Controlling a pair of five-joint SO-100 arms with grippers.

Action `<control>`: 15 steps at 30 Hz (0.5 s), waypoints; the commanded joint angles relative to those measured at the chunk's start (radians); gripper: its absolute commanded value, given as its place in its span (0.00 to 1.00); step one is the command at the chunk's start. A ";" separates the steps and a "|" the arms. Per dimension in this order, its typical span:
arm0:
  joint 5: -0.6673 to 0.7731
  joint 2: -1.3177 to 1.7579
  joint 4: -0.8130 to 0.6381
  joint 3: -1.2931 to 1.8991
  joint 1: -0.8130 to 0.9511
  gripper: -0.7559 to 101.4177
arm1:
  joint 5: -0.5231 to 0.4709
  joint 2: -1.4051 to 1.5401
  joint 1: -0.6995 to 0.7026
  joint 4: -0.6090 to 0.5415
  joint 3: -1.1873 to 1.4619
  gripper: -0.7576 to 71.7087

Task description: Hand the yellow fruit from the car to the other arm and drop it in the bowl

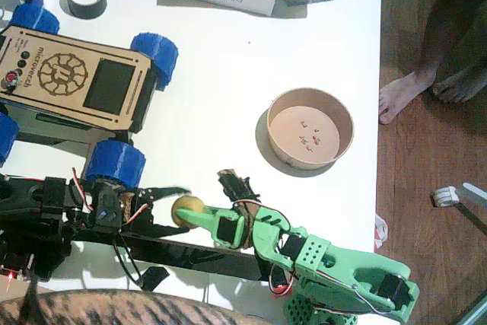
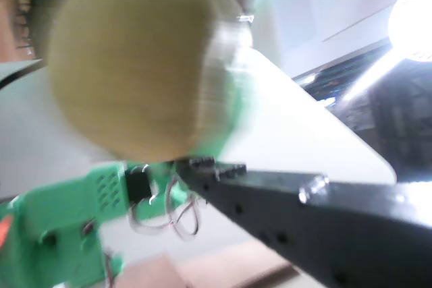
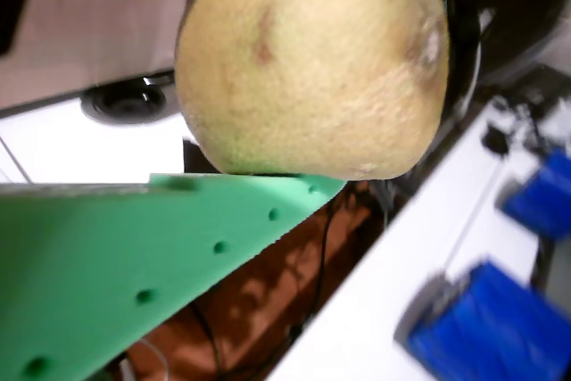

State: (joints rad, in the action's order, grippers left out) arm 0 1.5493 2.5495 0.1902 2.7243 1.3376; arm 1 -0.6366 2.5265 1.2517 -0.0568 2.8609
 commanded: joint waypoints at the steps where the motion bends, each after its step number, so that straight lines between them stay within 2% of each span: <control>1: 0.009 0.005 0.005 -0.018 0.009 0.41 | 0.009 0.029 -0.017 0.006 -0.015 0.01; 11: 0.009 0.008 0.040 -0.018 0.008 0.39 | 0.018 0.048 -0.029 0.035 -0.012 0.01; 15: 0.009 0.014 0.051 -0.018 0.008 0.39 | 0.107 0.012 -0.172 0.017 -0.091 0.01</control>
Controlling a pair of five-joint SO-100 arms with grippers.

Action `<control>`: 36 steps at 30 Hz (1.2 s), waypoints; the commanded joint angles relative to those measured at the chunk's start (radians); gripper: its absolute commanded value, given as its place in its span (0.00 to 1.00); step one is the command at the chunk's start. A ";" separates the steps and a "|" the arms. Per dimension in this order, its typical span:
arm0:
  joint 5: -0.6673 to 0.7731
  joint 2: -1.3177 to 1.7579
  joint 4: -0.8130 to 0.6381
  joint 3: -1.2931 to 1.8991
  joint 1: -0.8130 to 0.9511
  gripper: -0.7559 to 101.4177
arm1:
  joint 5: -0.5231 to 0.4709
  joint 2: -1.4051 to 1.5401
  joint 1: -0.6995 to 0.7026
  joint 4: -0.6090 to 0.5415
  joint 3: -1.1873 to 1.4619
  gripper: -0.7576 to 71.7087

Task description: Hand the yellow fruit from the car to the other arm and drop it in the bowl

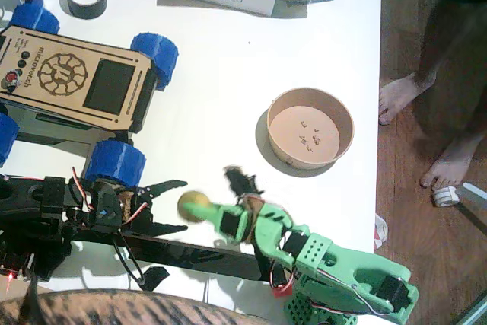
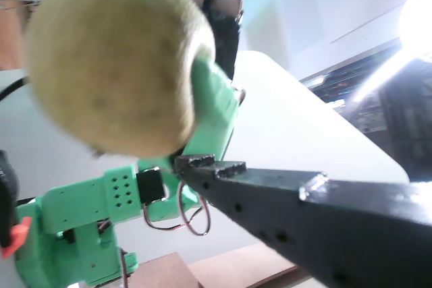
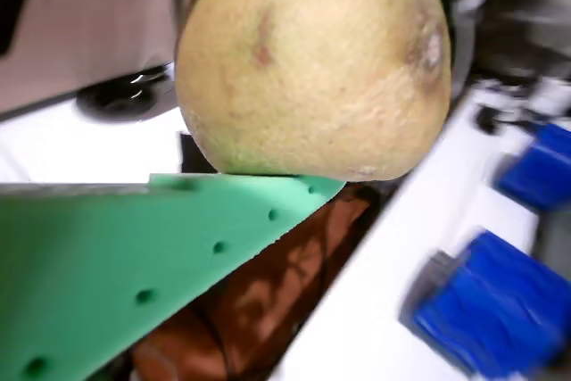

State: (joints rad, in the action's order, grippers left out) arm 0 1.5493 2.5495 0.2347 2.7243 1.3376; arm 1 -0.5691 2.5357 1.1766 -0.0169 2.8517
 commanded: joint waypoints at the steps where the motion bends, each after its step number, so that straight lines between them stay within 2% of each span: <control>1: 0.009 0.015 0.009 -0.018 0.006 0.39 | 0.064 -0.029 -0.146 -0.031 -0.123 0.01; 4: 0.009 0.025 0.023 -0.018 0.003 0.39 | 0.190 -0.150 -0.302 -0.023 -0.281 0.01; 8: 0.009 0.041 0.049 -0.018 0.002 0.39 | 0.341 -0.353 -0.466 0.044 -0.491 0.01; 14: -0.003 0.140 0.179 -0.020 -0.020 0.37 | 0.457 -0.632 -0.647 0.035 -0.710 0.01; 18: -0.008 0.186 0.258 -0.021 -0.207 0.34 | 0.489 -0.798 -0.716 0.041 -0.856 0.01; 22: -0.035 0.325 0.488 -0.023 -0.431 0.29 | 0.566 -0.937 -0.785 0.126 -1.019 0.01; 25: -0.176 0.350 0.558 -0.023 -0.618 0.26 | 0.637 -1.042 -0.842 0.215 -1.144 0.01; 30: -0.561 0.311 0.635 -0.021 -0.874 0.23 | 0.739 -1.172 -0.927 0.383 -1.315 0.01; 33: -0.769 0.308 0.692 -0.020 -0.986 0.21 | 0.764 -1.213 -0.965 0.420 -1.370 0.01; 36: -0.920 0.242 0.663 0.005 -1.094 0.21 | 0.762 -1.249 -0.997 0.422 -1.397 0.01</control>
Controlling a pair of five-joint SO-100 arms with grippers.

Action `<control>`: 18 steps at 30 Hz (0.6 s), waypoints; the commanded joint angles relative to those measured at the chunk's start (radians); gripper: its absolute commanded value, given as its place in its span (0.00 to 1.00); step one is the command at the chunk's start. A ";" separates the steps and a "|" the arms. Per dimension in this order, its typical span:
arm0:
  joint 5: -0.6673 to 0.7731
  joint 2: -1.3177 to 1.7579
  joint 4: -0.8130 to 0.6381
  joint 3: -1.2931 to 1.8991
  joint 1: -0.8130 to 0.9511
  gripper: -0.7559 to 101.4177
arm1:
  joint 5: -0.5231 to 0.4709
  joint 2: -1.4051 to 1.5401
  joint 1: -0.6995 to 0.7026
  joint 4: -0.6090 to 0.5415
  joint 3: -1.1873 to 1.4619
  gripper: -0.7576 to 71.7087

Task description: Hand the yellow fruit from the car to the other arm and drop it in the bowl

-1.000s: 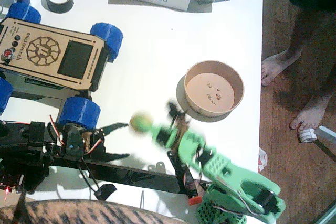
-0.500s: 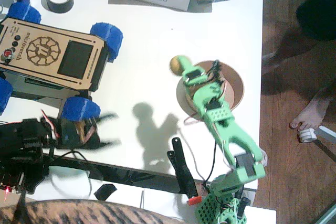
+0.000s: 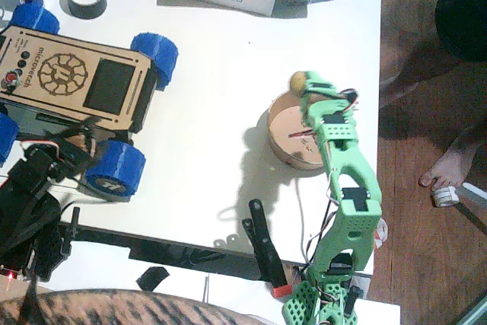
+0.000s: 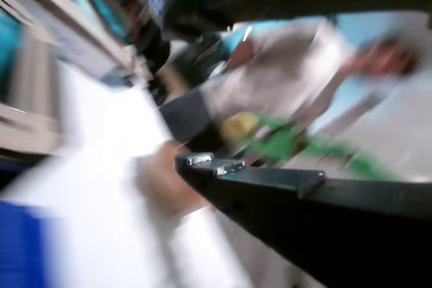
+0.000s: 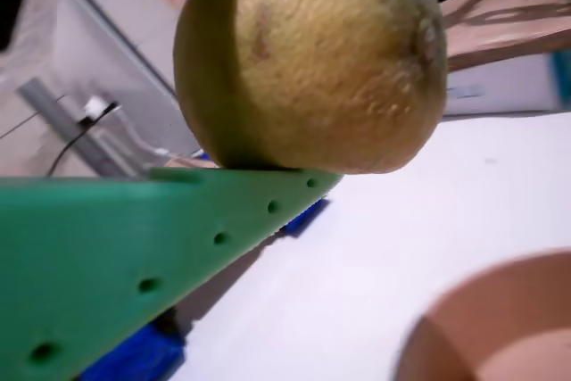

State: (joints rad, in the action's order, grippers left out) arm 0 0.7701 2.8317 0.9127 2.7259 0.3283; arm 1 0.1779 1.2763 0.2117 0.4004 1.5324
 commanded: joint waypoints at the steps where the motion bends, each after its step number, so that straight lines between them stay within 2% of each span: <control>1: -0.176 -0.071 -0.035 0.020 -0.117 0.21 | 0.015 -0.002 -0.041 0.005 -0.084 0.01; 4: -0.235 -0.109 -0.075 0.103 -0.181 0.17 | 0.029 -0.034 -0.052 0.011 -0.091 0.01; 6: -0.256 -0.061 -0.121 0.198 -0.204 0.06 | 0.031 -0.051 -0.055 0.011 -0.089 0.01; 8: -0.268 0.112 -0.127 0.308 -0.207 0.04 | 0.031 -0.066 -0.058 0.009 -0.084 0.01; 11: -0.270 0.476 -0.005 0.457 -0.207 0.07 | 0.038 -0.080 -0.063 0.006 -0.087 0.01; 12: -0.270 0.528 0.012 0.488 -0.207 0.07 | 0.049 -0.080 -0.066 0.008 -0.087 0.06; 14: -0.270 0.523 0.008 0.505 -0.207 0.06 | 0.061 -0.077 -0.069 0.012 -0.087 0.23; 18: -0.270 0.522 0.021 0.512 -0.207 0.06 | 0.081 -0.052 -0.071 0.020 -0.074 0.38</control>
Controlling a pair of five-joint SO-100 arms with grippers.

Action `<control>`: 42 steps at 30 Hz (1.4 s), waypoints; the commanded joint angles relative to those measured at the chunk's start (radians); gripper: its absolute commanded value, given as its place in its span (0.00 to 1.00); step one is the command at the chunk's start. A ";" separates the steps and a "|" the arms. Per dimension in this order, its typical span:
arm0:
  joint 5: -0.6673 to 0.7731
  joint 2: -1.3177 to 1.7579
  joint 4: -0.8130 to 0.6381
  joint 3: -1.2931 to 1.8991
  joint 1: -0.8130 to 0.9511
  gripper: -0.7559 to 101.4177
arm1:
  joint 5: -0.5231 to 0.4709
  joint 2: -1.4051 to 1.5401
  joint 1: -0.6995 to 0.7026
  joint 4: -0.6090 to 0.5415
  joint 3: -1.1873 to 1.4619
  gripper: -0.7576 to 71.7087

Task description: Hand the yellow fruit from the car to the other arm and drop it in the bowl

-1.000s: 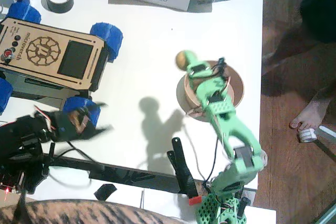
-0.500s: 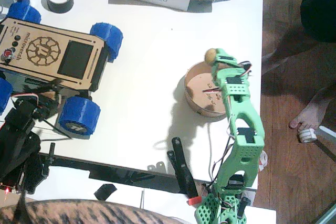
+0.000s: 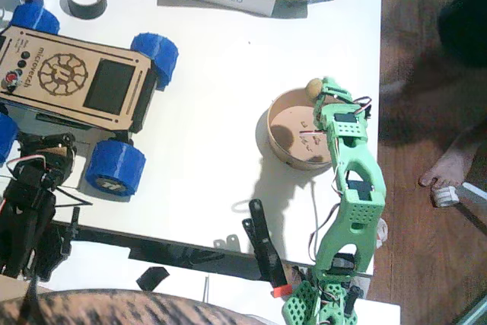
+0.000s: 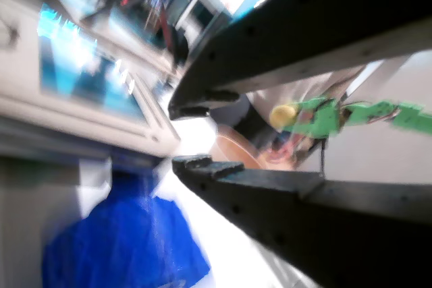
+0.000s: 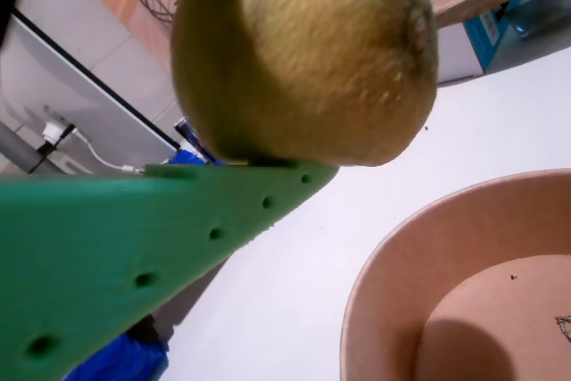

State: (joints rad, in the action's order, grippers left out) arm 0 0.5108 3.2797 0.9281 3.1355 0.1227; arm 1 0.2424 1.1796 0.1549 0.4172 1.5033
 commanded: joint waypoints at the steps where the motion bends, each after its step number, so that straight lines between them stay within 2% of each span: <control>1: -0.011 0.077 0.011 0.106 -0.002 0.07 | 0.020 0.051 -0.014 0.003 -0.037 0.39; 10: -0.011 0.089 0.055 0.106 -0.002 0.03 | 0.029 0.137 0.009 -0.002 0.041 0.36; 14: -0.011 0.100 0.063 0.107 -0.002 0.02 | 0.032 0.201 0.037 -0.002 0.107 0.29; 16: -0.011 0.101 0.063 0.107 -0.002 0.02 | 0.035 0.265 0.055 -0.012 0.169 0.12; 17: -0.011 0.101 0.063 0.107 -0.002 0.02 | 0.034 0.308 0.064 -0.026 0.212 0.03; 18: -0.011 0.101 0.063 0.107 -0.002 0.02 | 0.028 0.365 0.077 -0.051 0.270 0.01; 23: -0.011 0.101 0.064 0.107 -0.002 0.03 | -0.049 0.744 0.160 -0.120 0.635 0.01; 26: -0.011 0.101 0.064 0.107 -0.002 0.03 | -0.046 1.017 0.204 -0.110 0.859 0.01; 32: -0.011 0.101 0.064 0.107 -0.002 0.04 | -0.052 1.466 0.279 0.003 1.169 0.01; 39: -0.011 0.101 0.064 0.107 -0.003 0.04 | -0.054 1.875 0.333 0.262 1.365 0.01; 42: -0.011 0.101 0.064 0.107 -0.003 0.04 | -0.072 2.071 0.362 0.410 1.448 0.01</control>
State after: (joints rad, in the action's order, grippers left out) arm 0 0.5108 3.2827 0.9863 3.1355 0.1227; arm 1 0.1902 3.1477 0.4909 0.7609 2.9268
